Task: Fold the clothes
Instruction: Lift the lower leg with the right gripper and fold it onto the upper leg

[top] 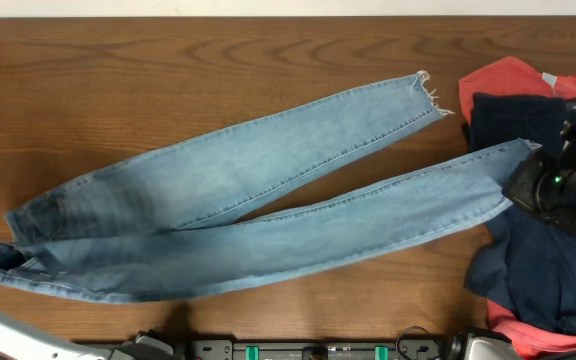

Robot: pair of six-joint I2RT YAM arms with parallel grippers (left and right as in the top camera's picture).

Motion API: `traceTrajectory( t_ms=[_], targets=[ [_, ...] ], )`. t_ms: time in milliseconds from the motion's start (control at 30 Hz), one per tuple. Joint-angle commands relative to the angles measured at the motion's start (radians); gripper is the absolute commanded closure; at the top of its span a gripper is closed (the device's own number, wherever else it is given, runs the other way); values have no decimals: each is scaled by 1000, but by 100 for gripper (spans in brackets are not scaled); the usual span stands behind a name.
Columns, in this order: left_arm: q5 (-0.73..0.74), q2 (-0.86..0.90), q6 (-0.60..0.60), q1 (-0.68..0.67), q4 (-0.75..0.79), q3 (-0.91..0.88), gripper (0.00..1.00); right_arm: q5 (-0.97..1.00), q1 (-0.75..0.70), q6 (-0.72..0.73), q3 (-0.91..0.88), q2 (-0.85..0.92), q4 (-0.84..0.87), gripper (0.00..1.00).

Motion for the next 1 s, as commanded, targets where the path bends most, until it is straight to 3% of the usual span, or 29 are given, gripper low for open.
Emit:
traceTrajectory(
  t_ms=[0,167,467,967],
  targets=[
    [-129,31,-16,-48,8,12,94,53,9,0,10,53,34,99],
    [-227,98,-31,-102,9,11,94,50,10,4,10,148,131,99],
    [-232,293,-34,-110,13,7,94,-37,13,3,10,318,340,99],
    [-214,553,-56,-220,219,7,94,-118,110,74,10,622,725,99]
  ],
)
